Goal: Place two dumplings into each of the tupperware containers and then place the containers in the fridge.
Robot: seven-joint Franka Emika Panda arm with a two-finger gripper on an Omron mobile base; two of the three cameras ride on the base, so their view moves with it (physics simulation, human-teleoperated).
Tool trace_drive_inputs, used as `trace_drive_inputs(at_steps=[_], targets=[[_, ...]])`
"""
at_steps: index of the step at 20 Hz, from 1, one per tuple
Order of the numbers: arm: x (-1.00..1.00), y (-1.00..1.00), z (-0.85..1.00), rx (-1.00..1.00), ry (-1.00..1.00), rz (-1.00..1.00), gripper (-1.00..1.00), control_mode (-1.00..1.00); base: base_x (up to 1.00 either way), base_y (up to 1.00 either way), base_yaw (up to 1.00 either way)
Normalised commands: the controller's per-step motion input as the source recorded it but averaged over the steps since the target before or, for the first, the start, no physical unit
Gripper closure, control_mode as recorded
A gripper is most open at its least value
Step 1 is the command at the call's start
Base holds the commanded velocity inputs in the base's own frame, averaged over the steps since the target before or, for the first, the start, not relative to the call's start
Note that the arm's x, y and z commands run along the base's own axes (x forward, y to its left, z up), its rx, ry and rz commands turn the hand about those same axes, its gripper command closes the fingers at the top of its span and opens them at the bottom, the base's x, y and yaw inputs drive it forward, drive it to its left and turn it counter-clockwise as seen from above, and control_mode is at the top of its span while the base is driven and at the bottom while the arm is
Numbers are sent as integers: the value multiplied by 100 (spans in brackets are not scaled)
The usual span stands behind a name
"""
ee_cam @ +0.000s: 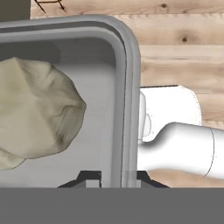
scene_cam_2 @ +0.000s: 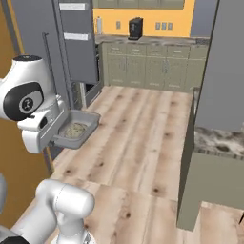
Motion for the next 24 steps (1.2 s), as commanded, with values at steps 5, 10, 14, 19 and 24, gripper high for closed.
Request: trace_drive_inputs(at_steps=[5, 10, 14, 19, 24], targets=[[0, 0, 0, 0, 0, 0, 100, 100, 100, -1, -11], [0, 0, 0, 0, 0, 0, 100, 100, 100, -10, 0], [0, 0, 0, 0, 0, 0, 100, 100, 100, -4, 1], [0, 0, 0, 0, 0, 0, 100, 100, 100, 0, 5], [0, 0, 0, 0, 0, 0, 100, 100, 100, 0, 23]])
